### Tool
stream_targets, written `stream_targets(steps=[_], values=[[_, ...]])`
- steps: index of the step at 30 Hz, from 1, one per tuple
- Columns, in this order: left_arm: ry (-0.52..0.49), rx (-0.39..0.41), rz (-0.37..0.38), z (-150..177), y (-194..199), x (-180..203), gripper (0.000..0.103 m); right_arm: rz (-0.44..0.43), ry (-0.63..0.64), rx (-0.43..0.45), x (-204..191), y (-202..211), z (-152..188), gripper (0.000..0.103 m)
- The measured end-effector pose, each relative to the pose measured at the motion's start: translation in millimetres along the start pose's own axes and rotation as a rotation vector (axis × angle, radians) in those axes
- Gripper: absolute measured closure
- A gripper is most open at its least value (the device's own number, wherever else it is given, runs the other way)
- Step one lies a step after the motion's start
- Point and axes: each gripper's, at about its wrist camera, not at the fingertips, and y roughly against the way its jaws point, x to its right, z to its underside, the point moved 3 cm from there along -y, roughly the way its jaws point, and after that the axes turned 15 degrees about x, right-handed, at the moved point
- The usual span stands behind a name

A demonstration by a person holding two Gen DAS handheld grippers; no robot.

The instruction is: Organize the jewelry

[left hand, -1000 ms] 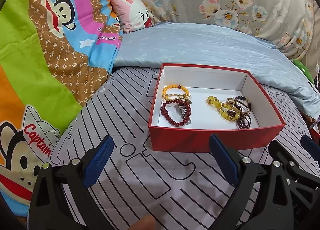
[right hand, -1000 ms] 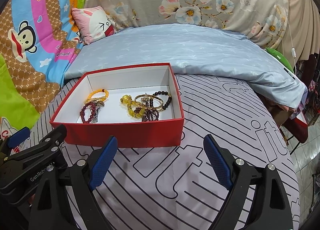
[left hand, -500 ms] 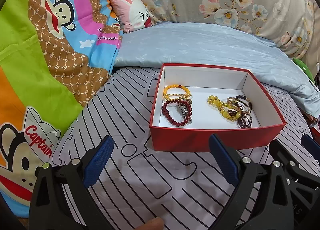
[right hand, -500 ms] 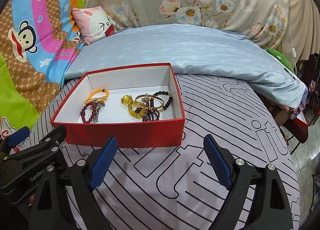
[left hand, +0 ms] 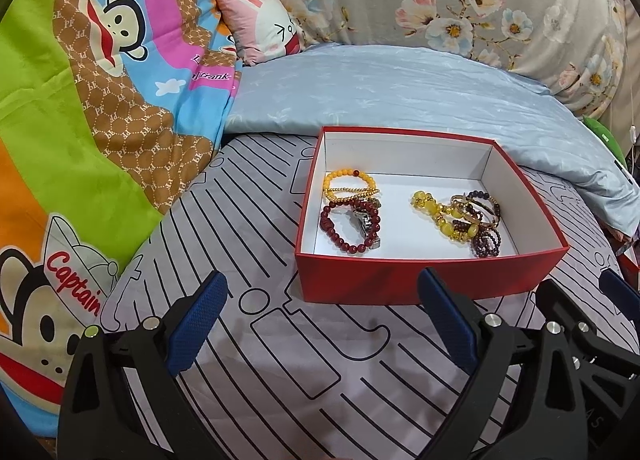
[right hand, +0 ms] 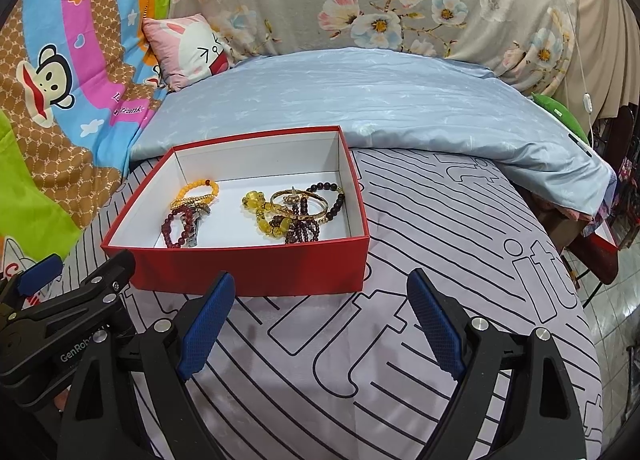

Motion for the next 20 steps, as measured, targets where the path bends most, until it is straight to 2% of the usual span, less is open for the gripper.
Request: stream_targets(steps=[20], values=[[-0.013,-0.004,-0.004,-0.8,-1.5,0.5,0.012,0.006,0.01,0.0,-1.4,-2.7,-0.5,0.019]])
